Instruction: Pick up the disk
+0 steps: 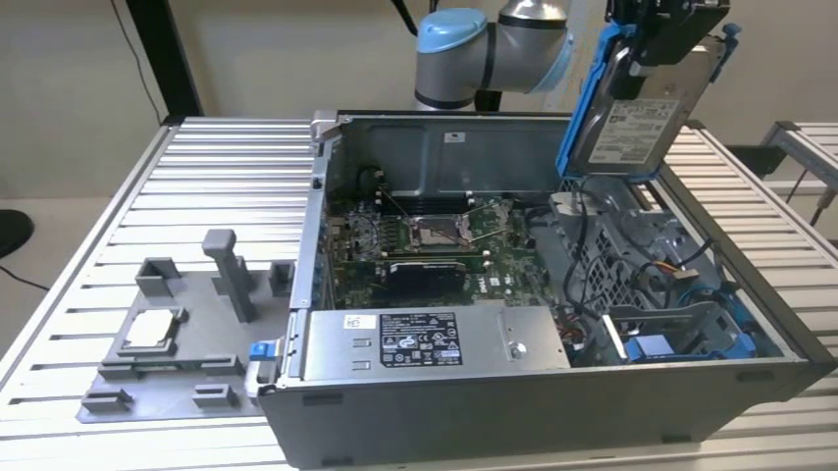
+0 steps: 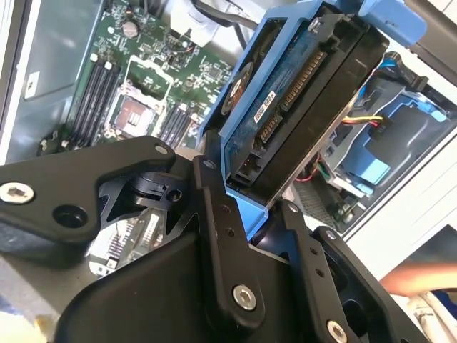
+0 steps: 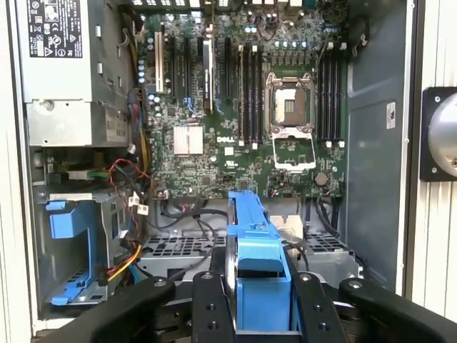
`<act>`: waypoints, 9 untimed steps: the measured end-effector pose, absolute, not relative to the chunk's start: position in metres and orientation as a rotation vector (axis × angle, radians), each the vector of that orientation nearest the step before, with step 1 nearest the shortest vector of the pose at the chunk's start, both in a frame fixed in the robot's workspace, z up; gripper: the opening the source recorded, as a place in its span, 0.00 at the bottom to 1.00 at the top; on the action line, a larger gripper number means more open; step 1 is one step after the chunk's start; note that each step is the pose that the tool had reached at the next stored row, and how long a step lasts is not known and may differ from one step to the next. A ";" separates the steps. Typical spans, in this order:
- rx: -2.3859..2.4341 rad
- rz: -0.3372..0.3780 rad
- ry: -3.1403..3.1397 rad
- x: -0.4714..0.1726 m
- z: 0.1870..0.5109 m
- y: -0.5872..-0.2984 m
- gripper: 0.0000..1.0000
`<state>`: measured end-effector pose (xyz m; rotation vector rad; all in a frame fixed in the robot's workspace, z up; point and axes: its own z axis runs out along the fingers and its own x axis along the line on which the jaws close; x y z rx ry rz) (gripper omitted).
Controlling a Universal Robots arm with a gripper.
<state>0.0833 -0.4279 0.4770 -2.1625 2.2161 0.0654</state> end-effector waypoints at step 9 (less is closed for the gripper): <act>-2.163 0.067 2.217 0.093 0.477 -0.438 0.00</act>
